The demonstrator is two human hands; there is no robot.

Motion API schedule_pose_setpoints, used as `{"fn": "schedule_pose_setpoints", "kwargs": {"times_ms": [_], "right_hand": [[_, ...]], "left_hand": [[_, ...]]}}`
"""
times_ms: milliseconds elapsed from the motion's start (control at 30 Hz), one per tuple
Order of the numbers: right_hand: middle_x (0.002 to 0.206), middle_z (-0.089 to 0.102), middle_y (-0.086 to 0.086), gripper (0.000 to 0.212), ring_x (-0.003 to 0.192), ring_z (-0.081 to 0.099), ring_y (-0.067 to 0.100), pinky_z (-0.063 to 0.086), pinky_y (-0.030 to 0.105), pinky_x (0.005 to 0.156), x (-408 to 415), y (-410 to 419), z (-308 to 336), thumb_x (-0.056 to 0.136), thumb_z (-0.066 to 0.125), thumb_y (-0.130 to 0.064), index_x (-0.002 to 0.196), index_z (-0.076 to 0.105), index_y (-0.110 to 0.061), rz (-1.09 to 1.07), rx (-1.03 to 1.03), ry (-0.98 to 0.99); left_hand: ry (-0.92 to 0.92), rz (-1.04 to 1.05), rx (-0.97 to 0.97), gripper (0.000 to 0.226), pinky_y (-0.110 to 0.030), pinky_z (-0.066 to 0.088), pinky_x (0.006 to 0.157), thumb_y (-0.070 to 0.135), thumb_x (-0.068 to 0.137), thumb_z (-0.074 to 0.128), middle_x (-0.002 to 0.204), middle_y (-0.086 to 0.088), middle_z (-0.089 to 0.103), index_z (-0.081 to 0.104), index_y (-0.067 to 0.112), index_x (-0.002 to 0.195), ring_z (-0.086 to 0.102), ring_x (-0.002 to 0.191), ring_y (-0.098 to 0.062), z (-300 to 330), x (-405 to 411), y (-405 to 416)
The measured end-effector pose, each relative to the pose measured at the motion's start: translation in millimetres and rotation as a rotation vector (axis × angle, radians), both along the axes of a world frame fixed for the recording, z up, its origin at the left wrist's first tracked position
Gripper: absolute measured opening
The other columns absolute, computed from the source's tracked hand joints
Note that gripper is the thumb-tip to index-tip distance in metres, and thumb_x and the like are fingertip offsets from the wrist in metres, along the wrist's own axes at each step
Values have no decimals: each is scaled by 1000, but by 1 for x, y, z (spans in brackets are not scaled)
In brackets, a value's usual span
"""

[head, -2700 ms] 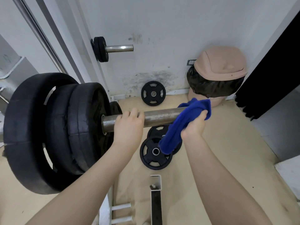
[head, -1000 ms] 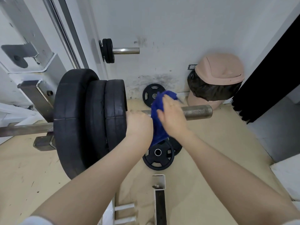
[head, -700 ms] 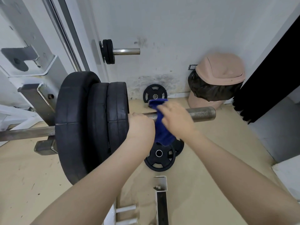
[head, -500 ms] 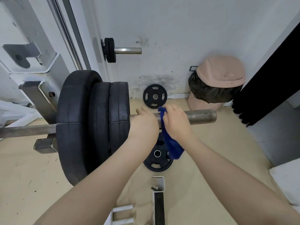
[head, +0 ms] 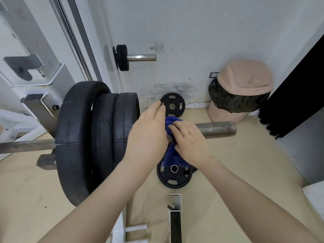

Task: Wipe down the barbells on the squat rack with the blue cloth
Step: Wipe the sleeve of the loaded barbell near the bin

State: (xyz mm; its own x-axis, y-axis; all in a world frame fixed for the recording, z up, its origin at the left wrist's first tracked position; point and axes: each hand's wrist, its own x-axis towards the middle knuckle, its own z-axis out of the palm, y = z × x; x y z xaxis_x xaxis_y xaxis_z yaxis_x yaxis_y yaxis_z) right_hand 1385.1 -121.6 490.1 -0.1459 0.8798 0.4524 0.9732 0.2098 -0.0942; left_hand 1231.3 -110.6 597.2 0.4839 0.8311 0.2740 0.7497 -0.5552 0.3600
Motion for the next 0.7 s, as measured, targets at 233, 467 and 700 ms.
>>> {"fn": "schedule_pose_setpoints", "kwargs": {"times_ms": [233, 467, 700], "right_hand": [[110, 59, 25, 50, 100, 56, 43, 45, 48, 91, 87, -33, -4, 60, 64, 7, 109, 60, 8, -374, 40, 64], [112, 59, 20, 50, 108, 47, 32, 32, 37, 99, 35, -15, -3, 66, 44, -3, 113, 57, 4, -122, 14, 60], [102, 64, 10, 36, 95, 54, 26, 37, 28, 79, 133, -15, 37, 83, 36, -10, 104, 65, -6, -449, -298, 466]], "left_hand": [[263, -17, -47, 58, -33, 38, 94, 3, 85, 47, 144, -8, 32, 25, 11, 139, 38, 124, -26, -40, 32, -4], [412, 90, 119, 41, -35, 46, 74, 15, 70, 73, 100, -7, 59, 54, 10, 106, 56, 93, -27, -65, 39, 3], [368, 80, 198, 37, -31, 44, 52, 5, 48, 83, 68, -8, 58, 60, 8, 77, 58, 62, -28, -69, 40, 11]]}}
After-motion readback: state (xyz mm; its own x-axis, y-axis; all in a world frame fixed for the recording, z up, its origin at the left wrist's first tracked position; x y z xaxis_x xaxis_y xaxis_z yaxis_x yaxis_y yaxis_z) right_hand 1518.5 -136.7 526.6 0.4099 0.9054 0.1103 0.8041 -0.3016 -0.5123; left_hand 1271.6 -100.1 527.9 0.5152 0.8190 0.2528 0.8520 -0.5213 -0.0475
